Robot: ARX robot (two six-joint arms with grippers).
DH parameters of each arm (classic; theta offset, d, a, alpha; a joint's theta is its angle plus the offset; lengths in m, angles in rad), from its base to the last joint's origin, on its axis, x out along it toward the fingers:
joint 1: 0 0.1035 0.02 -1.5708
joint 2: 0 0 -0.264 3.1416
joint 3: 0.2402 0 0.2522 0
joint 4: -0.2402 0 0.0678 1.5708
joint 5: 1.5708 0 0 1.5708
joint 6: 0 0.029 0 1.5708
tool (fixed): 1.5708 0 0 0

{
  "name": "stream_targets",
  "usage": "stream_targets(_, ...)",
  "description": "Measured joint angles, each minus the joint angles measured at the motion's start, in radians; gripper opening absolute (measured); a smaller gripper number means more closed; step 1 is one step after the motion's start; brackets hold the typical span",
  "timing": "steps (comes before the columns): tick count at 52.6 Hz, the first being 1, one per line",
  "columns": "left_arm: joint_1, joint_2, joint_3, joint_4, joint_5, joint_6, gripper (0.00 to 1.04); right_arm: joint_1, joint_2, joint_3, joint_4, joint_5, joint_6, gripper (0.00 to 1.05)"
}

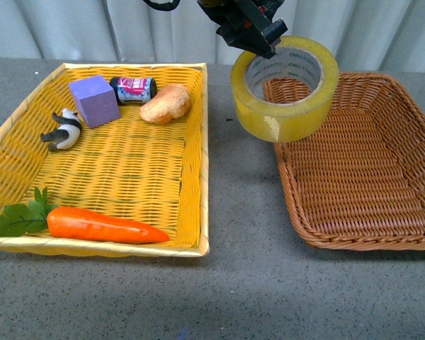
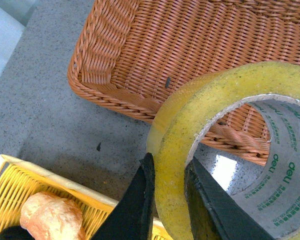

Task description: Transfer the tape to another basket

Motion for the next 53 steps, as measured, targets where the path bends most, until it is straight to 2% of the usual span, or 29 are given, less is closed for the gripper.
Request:
stream_targets(5, 0.0, 0.0, 0.005, -0.003, 0.004, 0.011, 0.14, -0.002, 0.008, 0.003, -0.013, -0.012, -0.012, 0.96)
stream_targets(7, 0.001, 0.0, 0.006, -0.003, 0.004, 0.013, 0.14, -0.016, 0.084, 0.064, -0.147, -0.078, -0.09, 0.96)
stream_targets(9, 0.002, 0.0, 0.007, -0.003, 0.003, 0.013, 0.14, -0.023, 0.192, 0.116, -0.207, -0.117, -0.156, 0.96)
stream_targets(12, 0.002, 0.0, 0.01, -0.004, 0.005, 0.014, 0.14, -0.027, 0.412, 0.204, -0.155, -0.167, -0.247, 0.96)
stream_targets(17, 0.002, 0.0, 0.011, -0.004, 0.005, 0.014, 0.14, -0.025, 0.624, 0.309, -0.064, -0.198, -0.281, 0.96)
stream_targets(22, 0.002, 0.0, 0.011, -0.004, 0.005, 0.014, 0.14, -0.009, 0.843, 0.415, 0.024, -0.206, -0.285, 0.96)
stream_targets(30, 0.002, 0.0, 0.011, -0.004, 0.004, 0.014, 0.14, 0.045, 1.175, 0.584, 0.078, -0.193, -0.261, 0.96)
stream_targets(38, 0.002, 0.0, 0.011, -0.003, 0.005, 0.014, 0.14, 0.101, 1.395, 0.752, 0.056, -0.157, -0.206, 0.96)
stream_targets(53, 0.002, 0.0, 0.011, -0.004, 0.004, 0.014, 0.14, 0.209, 1.635, 0.978, -0.019, -0.175, -0.132, 0.96)
